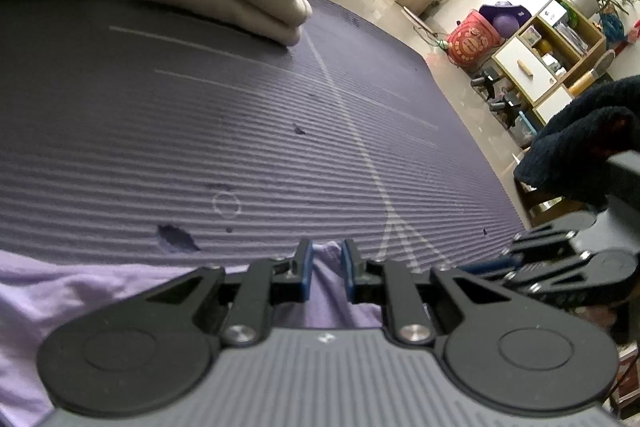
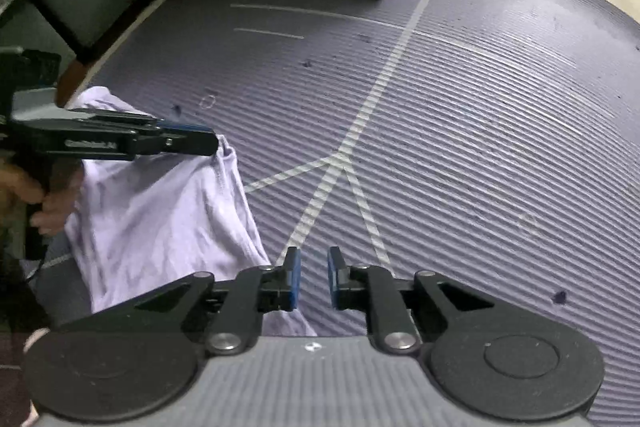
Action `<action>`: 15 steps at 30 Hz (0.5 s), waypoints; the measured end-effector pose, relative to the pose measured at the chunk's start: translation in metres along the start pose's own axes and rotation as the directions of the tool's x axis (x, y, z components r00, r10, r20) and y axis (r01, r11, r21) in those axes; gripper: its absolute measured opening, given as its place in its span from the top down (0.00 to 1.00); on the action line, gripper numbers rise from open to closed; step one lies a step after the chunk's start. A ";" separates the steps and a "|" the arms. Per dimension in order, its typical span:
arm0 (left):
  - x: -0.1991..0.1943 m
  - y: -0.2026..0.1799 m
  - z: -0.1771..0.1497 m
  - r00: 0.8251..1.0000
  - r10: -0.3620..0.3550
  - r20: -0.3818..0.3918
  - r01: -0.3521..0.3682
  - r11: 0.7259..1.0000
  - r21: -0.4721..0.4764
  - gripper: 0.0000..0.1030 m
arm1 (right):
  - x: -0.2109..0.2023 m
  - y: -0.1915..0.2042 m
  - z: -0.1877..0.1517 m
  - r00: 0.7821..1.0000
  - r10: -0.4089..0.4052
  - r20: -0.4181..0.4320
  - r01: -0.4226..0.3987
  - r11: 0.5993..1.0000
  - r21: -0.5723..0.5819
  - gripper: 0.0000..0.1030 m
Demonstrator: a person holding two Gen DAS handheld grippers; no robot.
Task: Fold clothes
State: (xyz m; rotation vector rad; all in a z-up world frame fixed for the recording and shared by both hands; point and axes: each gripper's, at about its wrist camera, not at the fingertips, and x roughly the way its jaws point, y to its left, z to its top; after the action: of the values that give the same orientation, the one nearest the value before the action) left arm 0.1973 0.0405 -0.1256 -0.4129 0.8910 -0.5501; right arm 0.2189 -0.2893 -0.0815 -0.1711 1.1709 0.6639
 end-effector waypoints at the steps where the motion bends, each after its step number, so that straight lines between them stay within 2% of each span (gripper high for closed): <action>1: 0.000 0.000 0.000 1.000 0.000 -0.001 0.000 1.000 0.001 0.83 | -0.005 -0.002 -0.004 1.000 0.015 -0.018 -0.015 1.000 -0.015 0.86; 5: 0.001 0.001 0.001 1.000 -0.002 -0.003 0.002 1.000 -0.001 0.83 | -0.012 -0.013 -0.026 0.995 -0.022 -0.100 0.017 0.999 -0.051 0.86; 10: 0.002 0.001 0.000 1.000 0.000 -0.004 0.000 1.000 0.011 0.83 | -0.013 -0.029 -0.057 0.980 -0.058 -0.191 0.047 0.997 -0.061 0.81; 15: 0.003 0.000 0.000 1.000 0.002 -0.005 -0.002 1.000 0.018 0.83 | -0.025 -0.043 -0.074 0.975 -0.058 -0.216 0.052 0.998 -0.032 0.81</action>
State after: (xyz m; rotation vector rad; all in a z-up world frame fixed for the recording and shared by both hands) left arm 0.1988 0.0386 -0.1281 -0.3942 0.8901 -0.5573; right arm 0.1791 -0.3670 -0.0981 -0.3029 1.3621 0.6225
